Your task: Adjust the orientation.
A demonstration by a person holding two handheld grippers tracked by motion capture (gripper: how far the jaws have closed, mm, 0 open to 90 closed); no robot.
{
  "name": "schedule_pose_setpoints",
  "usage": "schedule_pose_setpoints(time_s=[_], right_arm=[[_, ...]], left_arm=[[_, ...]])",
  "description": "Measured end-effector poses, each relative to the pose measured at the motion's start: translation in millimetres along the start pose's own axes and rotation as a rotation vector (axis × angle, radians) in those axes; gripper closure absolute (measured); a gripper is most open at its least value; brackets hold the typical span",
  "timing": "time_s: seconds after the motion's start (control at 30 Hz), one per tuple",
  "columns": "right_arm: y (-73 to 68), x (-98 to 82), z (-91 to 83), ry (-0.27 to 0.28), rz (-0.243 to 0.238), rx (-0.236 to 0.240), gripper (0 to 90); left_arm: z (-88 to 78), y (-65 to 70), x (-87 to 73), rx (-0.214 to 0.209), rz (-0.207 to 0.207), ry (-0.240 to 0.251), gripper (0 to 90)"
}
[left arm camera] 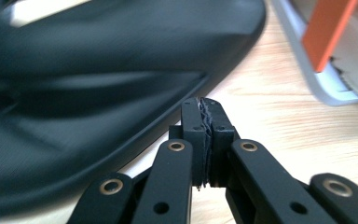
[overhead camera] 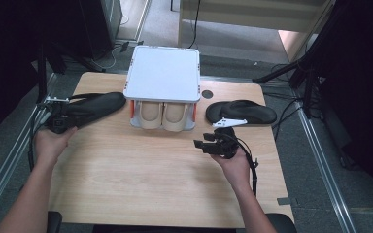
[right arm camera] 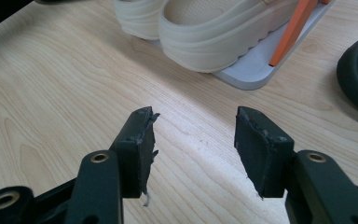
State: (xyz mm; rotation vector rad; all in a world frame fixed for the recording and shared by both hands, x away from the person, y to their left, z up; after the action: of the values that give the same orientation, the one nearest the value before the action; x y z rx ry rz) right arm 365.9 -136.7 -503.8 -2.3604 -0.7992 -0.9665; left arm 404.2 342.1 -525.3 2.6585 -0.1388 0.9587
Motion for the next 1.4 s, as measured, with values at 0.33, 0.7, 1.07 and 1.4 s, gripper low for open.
schedule_pose_setpoints(time_s=[0.33,0.7,1.07,1.4], right_arm=[[3.5,-3.6,-6.3,0.010,0.015,-0.015,48.5],[6.7,-9.6,-12.9,0.011,0.033,-0.039,48.5],[8.9,-16.7,-16.8,0.008,0.041,-0.055,48.4],[11.1,-19.3,-21.4,0.011,0.053,-0.064,48.5]], left_arm=[[15.5,19.5,33.0,-0.044,0.020,0.002,89.7],[46.7,24.7,59.9,-0.042,0.010,-0.002,89.8],[79.7,21.2,64.7,-0.012,-0.025,-0.011,89.6],[80.8,21.4,58.6,-0.006,-0.007,-0.047,89.2]])
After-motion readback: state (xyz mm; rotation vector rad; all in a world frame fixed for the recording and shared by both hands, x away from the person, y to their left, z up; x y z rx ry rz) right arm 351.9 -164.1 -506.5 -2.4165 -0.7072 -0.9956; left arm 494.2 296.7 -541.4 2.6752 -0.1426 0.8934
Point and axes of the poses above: each handheld gripper's, and its own axes: z roughly forward along the jaws, x roughly out of its top, y roughly to its right, the point moved 4 cm from there along z, roughly forward along the jaws, and after that the axes turned 2 degrees about -x, right-handed, at the moved point
